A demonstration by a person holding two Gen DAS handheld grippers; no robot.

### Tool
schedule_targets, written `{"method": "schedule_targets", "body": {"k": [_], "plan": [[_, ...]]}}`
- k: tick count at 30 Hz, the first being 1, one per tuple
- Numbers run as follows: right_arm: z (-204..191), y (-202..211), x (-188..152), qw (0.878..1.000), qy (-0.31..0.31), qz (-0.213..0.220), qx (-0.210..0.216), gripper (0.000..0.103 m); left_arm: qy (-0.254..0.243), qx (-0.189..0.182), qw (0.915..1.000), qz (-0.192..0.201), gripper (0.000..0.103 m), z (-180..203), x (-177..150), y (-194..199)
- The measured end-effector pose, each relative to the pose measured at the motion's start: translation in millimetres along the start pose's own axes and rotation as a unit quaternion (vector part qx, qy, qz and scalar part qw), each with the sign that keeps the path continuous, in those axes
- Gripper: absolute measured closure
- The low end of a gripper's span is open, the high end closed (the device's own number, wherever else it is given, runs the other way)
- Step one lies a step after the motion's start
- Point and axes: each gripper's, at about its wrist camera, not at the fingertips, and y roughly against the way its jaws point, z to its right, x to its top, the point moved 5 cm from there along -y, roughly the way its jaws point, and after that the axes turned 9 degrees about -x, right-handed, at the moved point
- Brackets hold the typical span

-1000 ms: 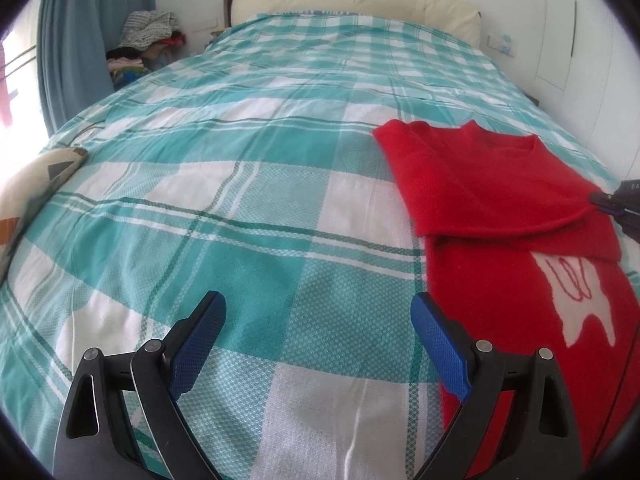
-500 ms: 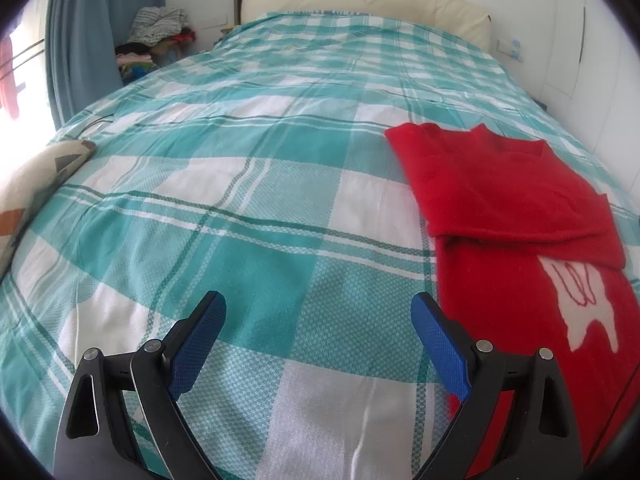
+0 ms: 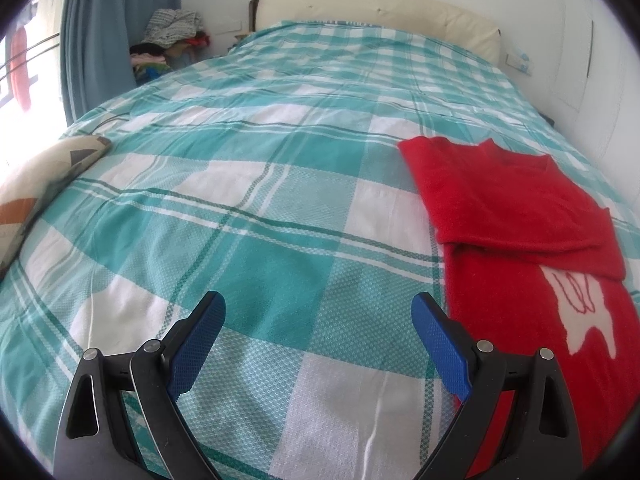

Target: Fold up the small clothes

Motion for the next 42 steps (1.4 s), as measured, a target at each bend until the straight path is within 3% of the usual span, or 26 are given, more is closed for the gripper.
{"method": "schedule_targets", "body": {"k": [14,21,23,26,28,30,32,34,36,38,39,40,41,42], "plan": [[15.8,27.0,-4.6,0.999,0.002,0.026,-0.019,0.038,-0.010,-0.002,0.9999,-0.007,0.008,1.0,-4.8,9.0],[84.6,97.7,1.0,0.998,-0.008,0.069,-0.007,0.034,-0.055,-0.061,0.9947,-0.062,0.008,17.7,-35.3,67.6],[95.8,113.3,-6.6,0.998,-0.007,0.052,0.039,0.024,-0.076,-0.081,0.9894,-0.094,0.008,27.3,-56.4,75.0],[81.5,106.6,-42.2,0.991,0.001,-0.035,0.127,0.024,-0.076,-0.104,0.9816,-0.141,0.008,42.0,-87.4,73.8],[58.1,88.1,-78.4,0.976,-0.026,-0.094,0.194,0.024,-0.058,-0.134,0.9756,-0.164,0.014,52.4,-104.4,73.6],[31.6,63.8,-113.9,0.955,-0.063,-0.153,0.248,0.025,-0.058,-0.139,0.9749,-0.164,0.016,61.6,-114.2,77.5],[5.5,41.2,-144.9,0.931,-0.100,-0.200,0.290,0.031,-0.073,-0.133,0.9763,-0.155,0.022,69.0,-118.7,84.0],[-16.4,25.7,-168.2,0.909,-0.124,-0.235,0.320,0.037,-0.063,-0.148,0.9747,-0.155,0.035,71.7,-120.2,87.4],[-34.9,14.1,-182.8,0.902,-0.123,-0.254,0.327,0.041,-0.055,-0.158,0.9729,-0.160,0.043,73.4,-121.9,86.4],[-47.2,6.8,-195.4,0.896,-0.119,-0.274,0.327,0.050,-0.059,-0.166,0.9702,-0.166,0.058,77.3,-125.5,85.7],[-51.9,5.9,-199.3,0.892,-0.116,-0.282,0.334,0.054,-0.063,-0.173,0.9681,-0.170,0.075,81.0,-127.9,86.1],[-54.8,6.7,-202.0,0.891,-0.109,-0.285,0.337,0.069,-0.067,-0.178,0.9663,-0.173,0.095,83.0,-129.4,86.6],[-56.0,8.3,-203.3,0.890,-0.101,-0.288,0.340,0.092,-0.068,-0.182,0.9652,-0.175,0.099,84.7,-130.1,86.8],[-55.1,10.1,-203.5,0.886,-0.099,-0.289,0.347,0.099,-0.064,-0.185,0.9653,-0.173,0.100,84.4,-128.8,87.8]]}}
